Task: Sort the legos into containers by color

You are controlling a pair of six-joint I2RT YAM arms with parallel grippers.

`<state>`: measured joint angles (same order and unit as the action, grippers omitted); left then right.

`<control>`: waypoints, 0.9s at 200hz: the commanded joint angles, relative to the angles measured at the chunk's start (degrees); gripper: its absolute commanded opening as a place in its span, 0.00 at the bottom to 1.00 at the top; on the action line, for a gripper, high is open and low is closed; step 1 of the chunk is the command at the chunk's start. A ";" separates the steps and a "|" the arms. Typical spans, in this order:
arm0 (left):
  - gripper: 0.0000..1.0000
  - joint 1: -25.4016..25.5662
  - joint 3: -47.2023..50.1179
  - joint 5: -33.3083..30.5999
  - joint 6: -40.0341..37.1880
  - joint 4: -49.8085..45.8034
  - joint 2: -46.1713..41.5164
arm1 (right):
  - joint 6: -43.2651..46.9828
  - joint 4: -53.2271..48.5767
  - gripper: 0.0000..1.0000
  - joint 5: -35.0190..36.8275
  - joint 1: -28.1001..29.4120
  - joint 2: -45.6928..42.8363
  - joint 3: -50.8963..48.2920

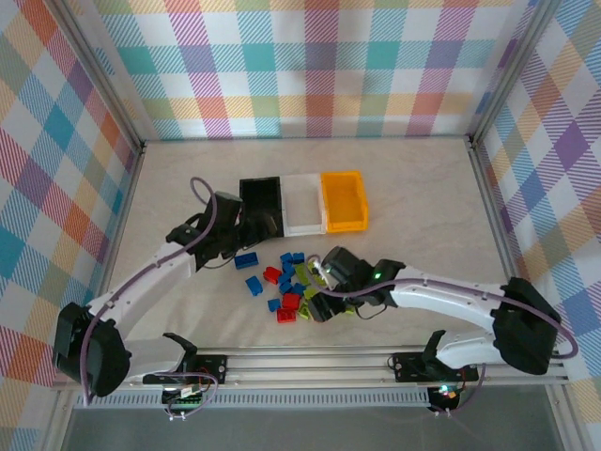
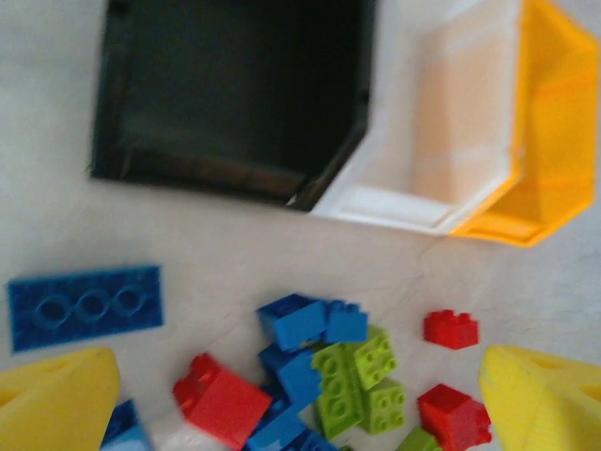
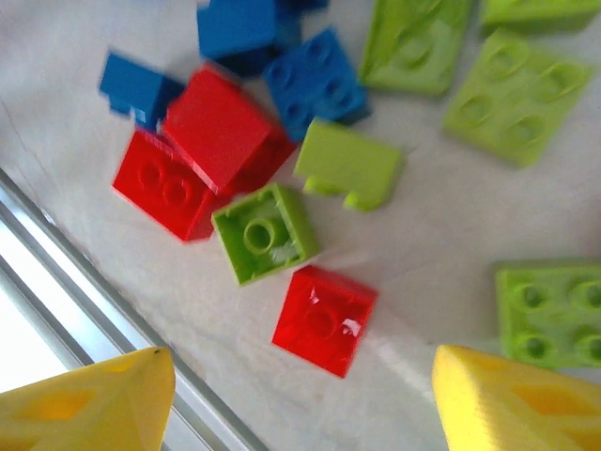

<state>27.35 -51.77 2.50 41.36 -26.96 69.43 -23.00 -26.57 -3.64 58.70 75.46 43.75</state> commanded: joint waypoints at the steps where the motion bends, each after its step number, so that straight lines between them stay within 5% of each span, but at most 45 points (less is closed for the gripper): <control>1: 0.98 0.33 2.53 -1.98 2.97 0.90 -6.42 | -3.77 0.57 0.73 4.39 3.11 3.35 -1.29; 73: 1.00 0.40 9.41 -1.85 3.88 -0.57 -15.76 | -11.45 -4.92 0.68 15.00 6.87 -4.96 -5.83; 109: 1.00 0.42 10.99 -1.51 4.17 0.83 -16.41 | -14.28 -8.04 0.63 17.63 2.41 -7.70 -7.54; 180: 1.00 0.40 11.42 -1.71 3.73 -0.12 -16.62 | -12.85 -3.73 0.65 17.09 -0.01 2.41 -6.32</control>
<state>27.35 -41.21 1.23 45.01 -26.83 53.82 -35.42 -32.21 12.99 58.61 75.68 37.08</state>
